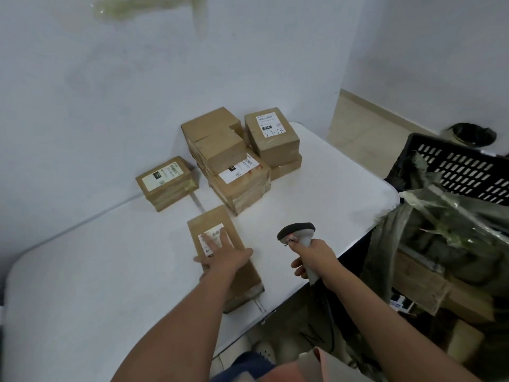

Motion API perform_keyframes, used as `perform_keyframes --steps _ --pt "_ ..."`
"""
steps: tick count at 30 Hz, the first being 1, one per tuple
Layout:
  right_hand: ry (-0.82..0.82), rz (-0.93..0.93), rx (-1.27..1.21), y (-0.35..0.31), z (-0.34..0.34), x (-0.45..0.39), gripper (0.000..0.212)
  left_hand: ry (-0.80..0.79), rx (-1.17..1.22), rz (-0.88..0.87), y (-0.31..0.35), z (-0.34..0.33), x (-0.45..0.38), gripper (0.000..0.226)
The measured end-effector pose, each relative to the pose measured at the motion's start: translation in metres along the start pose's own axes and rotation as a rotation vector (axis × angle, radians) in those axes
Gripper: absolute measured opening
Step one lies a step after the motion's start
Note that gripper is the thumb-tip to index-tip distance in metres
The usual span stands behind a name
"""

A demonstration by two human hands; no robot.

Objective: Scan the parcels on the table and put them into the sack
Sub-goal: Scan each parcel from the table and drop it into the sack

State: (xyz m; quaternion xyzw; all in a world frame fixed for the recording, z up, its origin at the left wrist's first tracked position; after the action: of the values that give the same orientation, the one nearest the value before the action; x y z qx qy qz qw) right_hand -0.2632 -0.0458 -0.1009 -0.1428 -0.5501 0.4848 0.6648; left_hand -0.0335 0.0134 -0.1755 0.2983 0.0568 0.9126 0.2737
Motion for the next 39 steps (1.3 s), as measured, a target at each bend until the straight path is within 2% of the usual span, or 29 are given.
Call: perform_keyframes --steps 5,9,13,16,22,27,30,35,39 --pt "-0.032 0.027 -0.003 0.004 0.007 -0.002 0.034 0.037 0.035 -0.031 -0.022 0.005 0.02 0.101" --pt "-0.046 0.032 -0.008 0.01 0.02 -0.003 0.031 0.058 -0.074 -0.241 -0.011 0.005 0.048 0.095" --pt "-0.011 0.043 -0.033 0.02 0.048 -0.004 0.033 0.031 -0.047 -0.472 0.04 -0.008 0.082 0.088" --pt "0.088 0.059 -0.035 0.031 0.087 -0.011 0.037 -0.082 0.02 -0.591 0.087 -0.03 0.102 0.084" --pt "0.362 -0.038 -0.195 0.076 0.207 -0.024 0.047 -0.467 0.037 -0.734 0.188 -0.087 0.158 0.067" --pt "0.595 -0.134 -0.291 0.124 0.307 -0.02 0.044 -0.701 0.038 -0.719 0.266 -0.141 0.201 0.058" --pt "0.682 -0.205 -0.371 0.157 0.349 -0.013 0.041 -0.78 0.126 -0.622 0.298 -0.175 0.222 0.05" --pt "0.77 -0.233 -0.402 0.2 0.386 -0.002 0.035 -0.85 0.243 -0.413 0.319 -0.228 0.25 0.066" --pt "0.794 -0.24 -0.383 0.232 0.401 0.004 0.031 -0.927 0.352 -0.367 0.312 -0.248 0.258 0.061"
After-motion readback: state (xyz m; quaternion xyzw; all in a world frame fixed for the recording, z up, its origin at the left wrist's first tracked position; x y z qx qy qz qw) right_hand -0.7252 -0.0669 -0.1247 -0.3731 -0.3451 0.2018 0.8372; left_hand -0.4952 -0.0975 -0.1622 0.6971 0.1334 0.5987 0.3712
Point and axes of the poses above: each hand's wrist, its own x-axis away from the middle knuckle, its own z-axis out of the back of the hand, y = z × x, the point moved 7 cm from there along -x, towards the middle knuckle, and after that the axes turned 10 degrees about y, right-handed, at the moved point
